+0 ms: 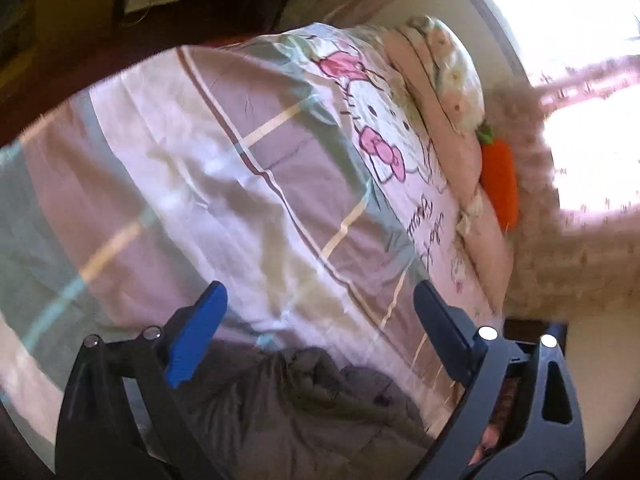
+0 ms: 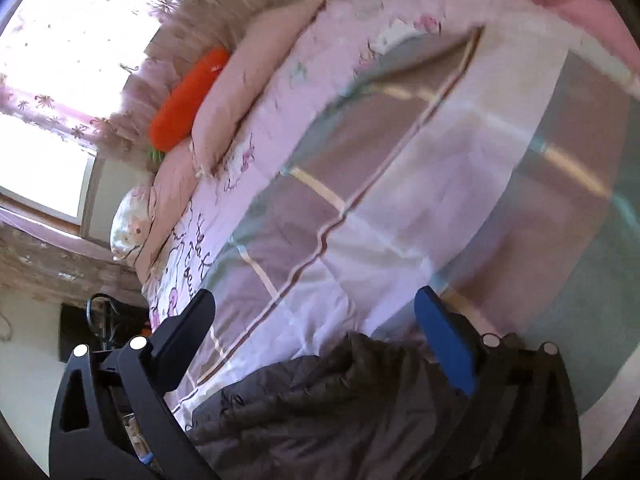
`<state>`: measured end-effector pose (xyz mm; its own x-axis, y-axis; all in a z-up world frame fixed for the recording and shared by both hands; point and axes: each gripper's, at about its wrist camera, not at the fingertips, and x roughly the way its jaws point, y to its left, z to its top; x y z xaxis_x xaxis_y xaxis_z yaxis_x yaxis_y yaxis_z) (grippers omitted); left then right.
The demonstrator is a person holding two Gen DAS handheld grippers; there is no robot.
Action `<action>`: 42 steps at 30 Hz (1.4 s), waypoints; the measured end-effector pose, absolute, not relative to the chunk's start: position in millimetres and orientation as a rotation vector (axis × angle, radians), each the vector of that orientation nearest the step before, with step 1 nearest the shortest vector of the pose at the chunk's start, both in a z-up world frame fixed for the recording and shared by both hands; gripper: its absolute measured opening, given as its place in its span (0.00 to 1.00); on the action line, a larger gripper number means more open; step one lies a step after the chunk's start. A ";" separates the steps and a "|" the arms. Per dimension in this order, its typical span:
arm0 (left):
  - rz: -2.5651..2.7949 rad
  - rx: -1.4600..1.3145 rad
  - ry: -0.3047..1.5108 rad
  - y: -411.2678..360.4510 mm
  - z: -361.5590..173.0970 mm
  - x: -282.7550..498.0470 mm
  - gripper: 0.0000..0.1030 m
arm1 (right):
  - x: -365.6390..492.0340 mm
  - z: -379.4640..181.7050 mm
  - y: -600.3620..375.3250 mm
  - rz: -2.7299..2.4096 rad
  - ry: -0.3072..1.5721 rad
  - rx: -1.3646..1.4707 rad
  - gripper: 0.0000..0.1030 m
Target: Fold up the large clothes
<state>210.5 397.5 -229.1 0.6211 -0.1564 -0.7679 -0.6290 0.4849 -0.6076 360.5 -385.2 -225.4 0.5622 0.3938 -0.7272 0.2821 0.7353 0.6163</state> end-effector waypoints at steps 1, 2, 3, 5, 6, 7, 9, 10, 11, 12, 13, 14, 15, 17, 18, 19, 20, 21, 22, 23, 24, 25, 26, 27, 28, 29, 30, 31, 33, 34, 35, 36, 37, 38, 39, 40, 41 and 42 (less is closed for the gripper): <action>0.333 -0.980 0.911 387.8 -219.5 208.1 0.87 | 355.7 -214.7 -366.3 0.128 1.007 0.714 0.97; 0.325 -0.850 0.963 364.7 -209.4 203.9 0.86 | 350.2 -207.5 -349.2 0.160 1.016 0.650 0.93; 0.315 -0.752 1.007 341.9 -205.5 202.2 0.84 | 338.4 -196.5 -317.4 0.209 1.030 0.534 0.85; 0.261 -0.564 1.074 284.8 -202.9 195.3 0.76 | 312.9 -185.4 -258.5 0.306 1.055 0.367 0.75; 0.235 -0.499 1.095 260.8 -207.1 196.3 0.76 | 300.4 -185.0 -232.9 0.354 1.070 0.311 0.68; 0.196 -0.398 1.121 222.1 -212.7 192.9 0.76 | 285.5 -189.2 -201.7 0.397 1.101 0.243 0.65; 0.138 -0.283 1.148 168.4 -224.1 190.7 0.76 | 265.6 -204.2 -160.1 0.417 1.146 0.156 0.64; 0.122 -0.260 1.154 153.7 -229.5 193.2 0.76 | 258.2 -215.1 -141.2 0.416 1.166 0.108 0.64; 0.105 -0.226 1.166 130.4 -237.5 195.7 0.76 | 253.8 -226.4 -125.6 0.419 1.191 0.073 0.64; 0.091 -0.209 1.187 115.5 -245.0 200.0 0.76 | 252.2 -242.3 -109.8 0.404 1.220 0.026 0.64; 0.077 -0.207 1.227 104.8 -256.4 205.9 0.76 | 252.9 -254.4 -99.9 0.365 1.226 -0.023 0.64; 0.085 -0.210 1.254 101.6 -265.7 211.5 0.76 | 257.2 -267.0 -92.9 0.335 1.225 -0.051 0.66; 0.102 -0.209 1.280 100.9 -276.9 217.0 0.76 | 261.3 -273.8 -91.5 0.324 1.225 -0.054 0.66; 0.145 -0.194 1.302 108.2 -291.3 225.4 0.84 | 278.7 -289.2 -87.7 0.299 1.236 -0.047 0.68; 0.164 -0.188 1.308 114.4 -296.9 230.2 0.88 | 285.7 -293.3 -86.9 0.292 1.240 -0.051 0.70; 0.182 -0.186 1.314 121.3 -302.1 235.8 0.91 | 292.3 -297.8 -85.0 0.283 1.238 -0.072 0.72; 0.190 -0.192 1.320 126.6 -306.0 239.7 0.94 | 300.7 -301.7 -78.1 0.271 1.241 -0.111 0.75; 0.202 -0.206 1.332 134.4 -309.0 245.9 0.94 | 306.4 -304.3 -74.5 0.262 1.245 -0.133 0.79; 0.214 -0.220 1.352 140.1 -316.2 252.6 0.96 | 311.8 -309.6 -70.3 0.249 1.249 -0.160 0.81; 0.221 -0.227 1.368 141.9 -321.5 257.0 0.97 | 316.3 -315.5 -64.9 0.236 1.252 -0.197 0.84; 0.234 -0.231 1.390 144.1 -328.3 261.3 0.98 | 319.6 -320.5 -61.5 0.228 1.253 -0.228 0.85; 0.250 -0.218 1.404 143.7 -333.8 264.2 0.98 | 322.2 -324.9 -59.5 0.217 1.257 -0.251 0.88; 0.259 -0.206 1.411 141.1 -336.2 267.0 0.98 | 325.4 -328.4 -59.9 0.208 1.265 -0.256 0.91; 0.268 -0.194 1.417 140.2 -339.8 268.9 0.98 | 329.1 -333.0 -60.8 0.201 1.281 -0.253 0.92; 0.279 -0.186 1.418 138.7 -343.5 269.2 0.98 | 331.4 -336.9 -61.8 0.202 1.291 -0.251 0.93; 0.284 -0.190 1.417 137.5 -345.3 268.6 0.98 | 332.8 -340.8 -63.0 0.206 1.300 -0.252 0.95; 0.290 -0.214 1.420 138.6 -348.5 266.8 0.98 | 334.1 -342.2 -64.0 0.208 1.307 -0.251 0.96; 0.293 -0.252 1.427 142.1 -351.3 264.1 0.98 | 334.3 -342.1 -63.8 0.214 1.311 -0.253 0.96; 0.285 -0.308 1.435 149.3 -353.0 262.6 0.98 | 331.5 -334.8 -68.7 0.251 1.304 -0.239 0.94; 0.273 -0.321 1.432 151.4 -352.0 261.2 0.98 | 329.1 -327.3 -78.5 0.271 1.289 -0.198 0.91; 0.256 -0.338 1.417 156.2 -348.2 257.8 0.98 | 327.6 -319.0 -96.3 0.270 1.269 -0.141 0.82; 0.248 -0.355 1.396 162.9 -342.6 253.4 0.98 | 328.2 -312.8 -115.3 0.265 1.255 -0.078 0.74; 0.260 -0.378 1.367 173.2 -335.2 247.6 0.98 | 329.3 -306.0 -142.7 0.249 1.236 0.008 0.70; 0.275 -0.390 1.345 181.6 -329.8 242.3 0.98 | 331.6 -301.4 -175.8 0.193 1.218 0.073 0.68; 0.320 -0.392 1.318 197.0 -322.3 235.0 0.97 | 333.2 -300.5 -200.0 0.113 1.208 0.080 0.68; 0.379 -0.378 1.298 214.5 -316.8 227.4 0.97 | 335.4 -301.9 -235.4 -0.016 1.203 0.076 0.69; 0.434 -0.359 1.290 229.7 -314.0 221.3 0.97 | 337.1 -306.9 -270.7 -0.121 1.223 0.101 0.72; 0.507 -0.337 1.296 246.5 -312.5 215.1 0.96 | 337.3 -310.0 -293.2 -0.164 1.242 0.145 0.73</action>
